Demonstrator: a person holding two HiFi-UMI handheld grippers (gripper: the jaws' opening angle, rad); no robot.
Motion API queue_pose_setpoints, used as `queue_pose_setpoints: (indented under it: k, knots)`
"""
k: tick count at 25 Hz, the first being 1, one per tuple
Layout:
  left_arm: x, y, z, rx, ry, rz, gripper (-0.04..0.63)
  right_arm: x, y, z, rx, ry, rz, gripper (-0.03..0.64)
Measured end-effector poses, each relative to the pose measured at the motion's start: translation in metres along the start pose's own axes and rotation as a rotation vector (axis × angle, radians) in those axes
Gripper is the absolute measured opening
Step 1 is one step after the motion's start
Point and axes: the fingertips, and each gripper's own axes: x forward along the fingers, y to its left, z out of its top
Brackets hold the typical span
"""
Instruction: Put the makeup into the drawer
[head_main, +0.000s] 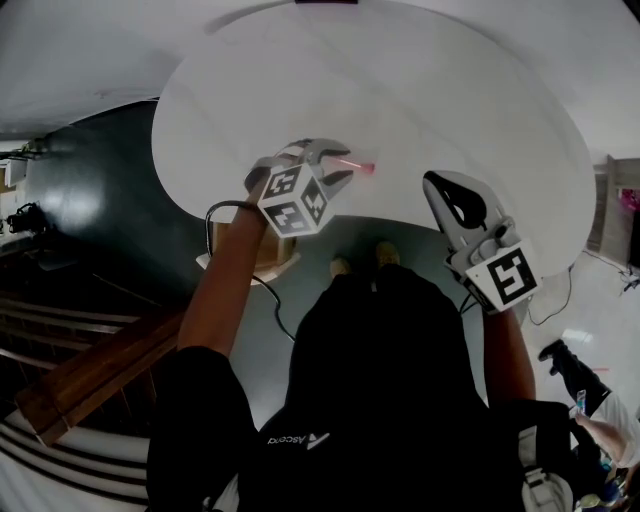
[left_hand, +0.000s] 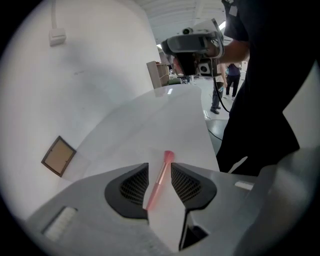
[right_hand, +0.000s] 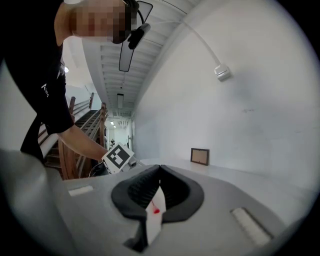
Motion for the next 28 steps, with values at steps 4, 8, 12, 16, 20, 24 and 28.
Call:
queue_pose_setpoints:
  k: [4,8,12,16,20,24,28]
  knots:
    - [0.017,-0.001,-0.011,0.06,0.065,-0.078,0.146,-0.003,-0.007,-0.006,0.011,0.012,-0.032,0.003]
    - [0.027,-0.001,-0.012,0.095,0.094,-0.138,0.143,-0.006,-0.014,-0.01,0.022,0.017,-0.055,0.003]
    - [0.037,-0.003,-0.012,0.121,0.119,-0.198,0.113,-0.01,-0.02,-0.015,0.033,0.025,-0.072,0.003]
    - [0.038,-0.006,-0.014,0.106,0.118,-0.259,0.097,-0.013,-0.022,-0.016,0.039,0.024,-0.09,0.003]
    - [0.037,-0.01,-0.014,0.09,0.122,-0.309,0.059,-0.016,-0.024,-0.018,0.048,0.024,-0.106,0.003]
    - [0.037,-0.009,-0.014,0.054,0.113,-0.316,0.055,-0.017,-0.023,-0.018,0.047,0.023,-0.109,0.003]
    - [0.035,-0.01,-0.015,0.024,0.099,-0.281,0.054,-0.018,-0.018,-0.017,0.044,0.016,-0.107,0.003]
